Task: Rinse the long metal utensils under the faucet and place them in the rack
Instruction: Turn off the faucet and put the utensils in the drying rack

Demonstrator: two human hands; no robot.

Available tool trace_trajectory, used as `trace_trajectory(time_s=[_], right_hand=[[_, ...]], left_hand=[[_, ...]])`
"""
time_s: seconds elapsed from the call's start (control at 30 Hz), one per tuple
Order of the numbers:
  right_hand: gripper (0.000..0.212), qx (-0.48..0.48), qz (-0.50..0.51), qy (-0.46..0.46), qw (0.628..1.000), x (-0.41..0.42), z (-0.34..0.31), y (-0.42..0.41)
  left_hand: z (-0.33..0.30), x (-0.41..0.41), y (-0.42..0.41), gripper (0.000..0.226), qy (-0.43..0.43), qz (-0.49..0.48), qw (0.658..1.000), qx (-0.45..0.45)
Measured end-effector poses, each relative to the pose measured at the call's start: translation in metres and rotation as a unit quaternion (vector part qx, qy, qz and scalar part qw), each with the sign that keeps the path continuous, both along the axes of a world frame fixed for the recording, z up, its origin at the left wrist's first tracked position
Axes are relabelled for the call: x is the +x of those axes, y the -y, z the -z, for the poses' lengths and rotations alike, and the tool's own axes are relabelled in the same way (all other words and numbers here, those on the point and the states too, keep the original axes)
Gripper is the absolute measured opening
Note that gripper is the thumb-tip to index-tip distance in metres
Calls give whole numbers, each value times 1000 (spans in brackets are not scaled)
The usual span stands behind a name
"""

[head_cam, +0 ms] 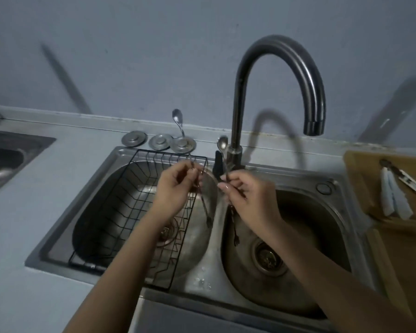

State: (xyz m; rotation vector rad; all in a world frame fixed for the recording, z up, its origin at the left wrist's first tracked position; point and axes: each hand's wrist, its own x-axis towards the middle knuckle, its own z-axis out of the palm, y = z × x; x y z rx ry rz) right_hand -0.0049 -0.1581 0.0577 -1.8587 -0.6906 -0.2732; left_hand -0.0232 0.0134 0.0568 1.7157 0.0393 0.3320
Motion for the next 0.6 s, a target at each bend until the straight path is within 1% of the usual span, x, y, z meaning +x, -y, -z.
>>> trace_trajectory(time_s=[0.03,0.07,0.13,0.17,0.2,0.27,0.3,0.43,0.5,0.6], right_hand=[[14,23,-20,-7,1000,1,-11,-13],[12,40,-32,-34,998,4,-19,-24],[3,66,-45,-122,989,10,-28,-51],[3,73,-47,-168,982,14,-25,-64],[8,72,-48,-205,975,18,-19,-78],[11,66,-41,-266,961,24,2,-99],[11,60,-34,-292,954,26,14,-109],[14,54,-20,-397,916,30,57,-139],[16,54,-8,-437,898,32,71,-151],[12,48,10,-496,867,36,91,-169]], left_hand=[[-9,-1,-14,26,2,-23,1000,-11],[-14,-1,-27,25,-6,-46,999,-10],[-17,0,-58,22,-38,-90,995,21],[-14,1,-71,21,-62,-110,991,38],[-10,2,-84,19,-88,-131,985,63],[3,4,-107,19,-146,-157,965,153],[12,5,-118,21,-178,-159,952,193],[52,10,-145,18,-292,-119,908,274],[70,15,-152,22,-326,-102,883,322],[96,22,-160,21,-365,-91,861,341]])
